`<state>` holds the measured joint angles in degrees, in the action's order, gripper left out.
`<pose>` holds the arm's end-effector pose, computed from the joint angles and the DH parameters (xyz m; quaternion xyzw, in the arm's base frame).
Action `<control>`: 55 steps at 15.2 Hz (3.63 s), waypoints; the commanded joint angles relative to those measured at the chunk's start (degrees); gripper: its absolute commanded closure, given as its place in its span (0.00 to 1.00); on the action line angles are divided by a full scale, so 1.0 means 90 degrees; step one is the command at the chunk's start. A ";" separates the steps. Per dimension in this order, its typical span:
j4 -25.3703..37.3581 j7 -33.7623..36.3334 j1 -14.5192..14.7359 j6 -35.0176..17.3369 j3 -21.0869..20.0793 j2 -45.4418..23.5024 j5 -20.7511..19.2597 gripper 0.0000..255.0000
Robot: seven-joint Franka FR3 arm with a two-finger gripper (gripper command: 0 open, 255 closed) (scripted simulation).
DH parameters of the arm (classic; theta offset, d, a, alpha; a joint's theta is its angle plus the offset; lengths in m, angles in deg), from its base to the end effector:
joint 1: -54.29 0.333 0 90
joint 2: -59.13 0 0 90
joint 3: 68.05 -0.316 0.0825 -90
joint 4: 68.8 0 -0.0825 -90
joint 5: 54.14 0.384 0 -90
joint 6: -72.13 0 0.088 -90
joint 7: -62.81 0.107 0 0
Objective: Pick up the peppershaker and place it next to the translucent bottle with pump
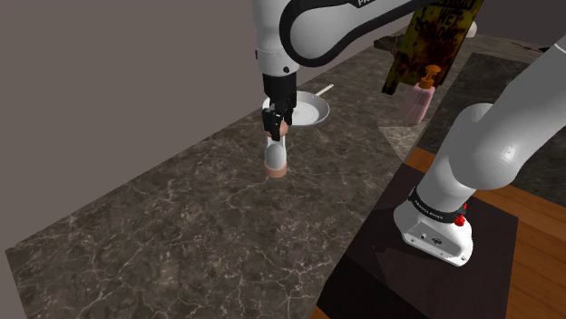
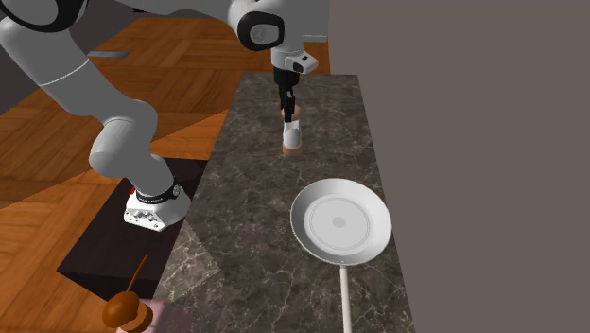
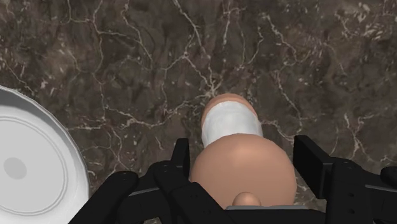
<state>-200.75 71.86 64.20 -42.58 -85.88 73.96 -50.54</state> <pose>0.4063 0.2225 0.4413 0.9893 0.1427 -0.0217 0.0187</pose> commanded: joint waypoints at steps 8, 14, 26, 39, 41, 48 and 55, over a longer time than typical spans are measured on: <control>-0.0007 -0.0001 0.0000 -0.0004 0.0000 -0.0003 0.0000 1.00; 0.0311 -0.0029 -0.0002 0.0442 0.0035 0.0129 0.0018 1.00; 0.1194 -0.0066 -0.0020 0.1482 0.0107 0.0290 0.0019 1.00; 0.2365 -0.0061 -0.0052 0.2593 0.0153 0.0228 -0.0023 1.00; 0.2567 -0.0057 -0.0057 0.2765 0.0157 0.0197 -0.0033 1.00; 0.3328 -0.0031 -0.0075 0.3373 0.0158 0.0040 -0.0074 1.00; 0.4187 0.0012 -0.0089 0.4002 0.0141 -0.0197 -0.0131 1.00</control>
<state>-164.32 71.73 63.35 -7.47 -84.47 72.55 -51.67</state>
